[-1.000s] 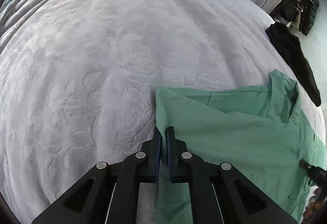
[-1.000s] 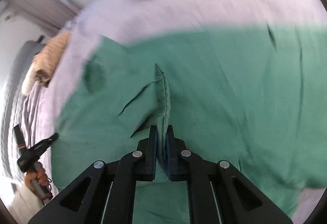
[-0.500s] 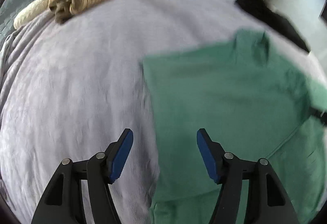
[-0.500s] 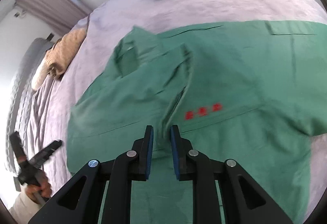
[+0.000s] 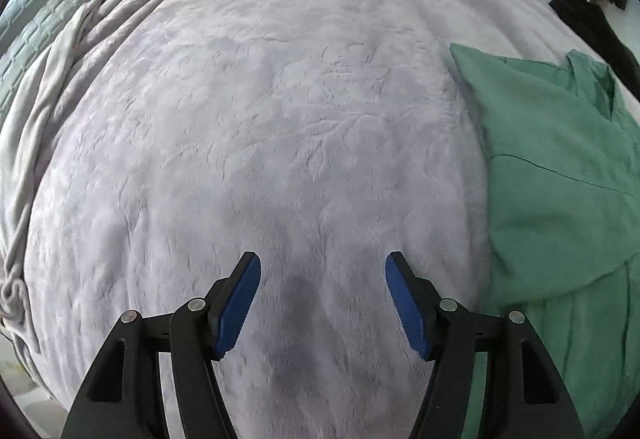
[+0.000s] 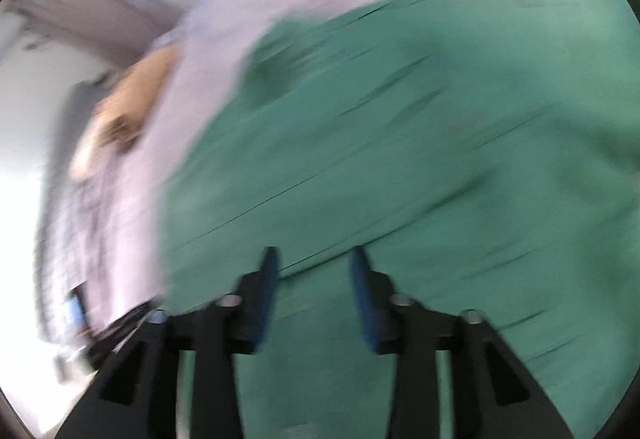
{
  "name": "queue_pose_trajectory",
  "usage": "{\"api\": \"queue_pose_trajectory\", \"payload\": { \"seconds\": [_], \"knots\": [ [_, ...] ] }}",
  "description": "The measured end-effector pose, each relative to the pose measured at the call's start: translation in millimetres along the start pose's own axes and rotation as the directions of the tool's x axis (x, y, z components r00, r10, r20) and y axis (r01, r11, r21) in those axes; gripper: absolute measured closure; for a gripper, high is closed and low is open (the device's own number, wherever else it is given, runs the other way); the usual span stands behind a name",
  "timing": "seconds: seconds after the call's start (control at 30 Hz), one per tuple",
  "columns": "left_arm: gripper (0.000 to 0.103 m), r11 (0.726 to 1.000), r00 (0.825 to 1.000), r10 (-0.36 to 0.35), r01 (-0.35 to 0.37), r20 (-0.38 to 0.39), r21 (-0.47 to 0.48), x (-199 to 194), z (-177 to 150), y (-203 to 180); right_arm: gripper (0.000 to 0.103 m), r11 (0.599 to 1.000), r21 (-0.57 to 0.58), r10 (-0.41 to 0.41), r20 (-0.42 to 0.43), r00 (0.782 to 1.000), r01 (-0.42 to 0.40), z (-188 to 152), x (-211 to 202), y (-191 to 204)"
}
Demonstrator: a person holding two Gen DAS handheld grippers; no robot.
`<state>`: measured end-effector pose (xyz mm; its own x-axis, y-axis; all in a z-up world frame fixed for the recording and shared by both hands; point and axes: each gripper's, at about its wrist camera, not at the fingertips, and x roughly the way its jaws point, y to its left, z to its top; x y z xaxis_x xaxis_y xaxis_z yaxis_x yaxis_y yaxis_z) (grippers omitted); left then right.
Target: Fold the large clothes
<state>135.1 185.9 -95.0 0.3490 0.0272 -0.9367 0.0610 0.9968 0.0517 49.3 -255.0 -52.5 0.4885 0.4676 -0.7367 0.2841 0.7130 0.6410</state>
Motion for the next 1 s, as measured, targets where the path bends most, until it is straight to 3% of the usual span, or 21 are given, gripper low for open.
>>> {"api": "queue_pose_trajectory", "payload": {
  "seconds": [0.1,0.17,0.27,0.3,0.37,0.43,0.57,0.67,0.8,0.93,1.0],
  "knots": [
    [0.037,0.999,1.0,-0.026,0.025,-0.004,-0.026,-4.3,-4.1,3.1,0.045,0.985,0.056,0.167,-0.142,0.976,-0.16,-30.3,69.7,41.6],
    [0.037,0.999,0.999,-0.034,0.034,-0.006,-0.037,-6.7,-5.1,1.9,0.045,0.978,0.083,0.205,-0.172,0.964,-0.193,-37.8,105.0,59.0],
    [0.037,0.999,0.999,-0.036,0.036,0.007,-0.04,-19.6,-9.8,8.7,0.046,0.97,0.148,0.216,-0.167,0.962,-0.192,-44.9,144.7,68.8],
    [0.037,0.999,0.999,-0.034,0.034,0.01,-0.039,-24.2,-12.7,8.3,0.059,0.968,0.172,0.211,-0.163,0.964,-0.183,-45.1,154.6,68.8],
    [0.037,0.999,1.0,-0.023,0.024,0.02,-0.036,-30.3,-17.4,17.2,0.1,0.956,0.22,0.235,-0.171,0.957,-0.195,-46.9,166.6,69.6],
    [0.037,0.999,1.0,-0.012,0.012,0.029,-0.033,-31.0,-21.1,22.6,0.1,0.955,0.213,0.242,-0.163,0.957,-0.205,-49.1,170.5,76.3],
    [0.037,1.0,1.0,0.021,-0.021,-0.012,-0.02,-23.9,-30.0,21.8,0.101,0.97,0.201,0.178,-0.212,0.961,-0.135,-66.2,184.3,67.9],
    [0.037,1.0,1.0,-0.012,0.012,-0.013,-0.018,-25.5,-31.4,12.9,0.101,0.973,0.189,0.174,-0.236,0.956,-0.131,-71.4,177.4,64.3],
    [0.037,0.999,0.999,-0.045,0.045,-0.011,0.02,-29.7,-27.2,-9.5,0.1,0.993,0.067,0.118,-0.307,0.944,-0.102,-81.6,155.7,78.9],
    [0.037,0.994,0.996,-0.092,0.092,-0.017,0.056,-39.0,-25.1,-36.1,0.098,0.997,0.008,0.075,-0.28,0.957,-0.076,-81.1,115.9,73.6],
    [0.037,0.99,0.994,-0.105,0.108,-0.03,0.087,-41.9,-27.2,-53.6,0.083,0.999,-0.02,0.033,-0.253,0.967,-0.039,-77.5,92.4,64.4]
  ]
}}
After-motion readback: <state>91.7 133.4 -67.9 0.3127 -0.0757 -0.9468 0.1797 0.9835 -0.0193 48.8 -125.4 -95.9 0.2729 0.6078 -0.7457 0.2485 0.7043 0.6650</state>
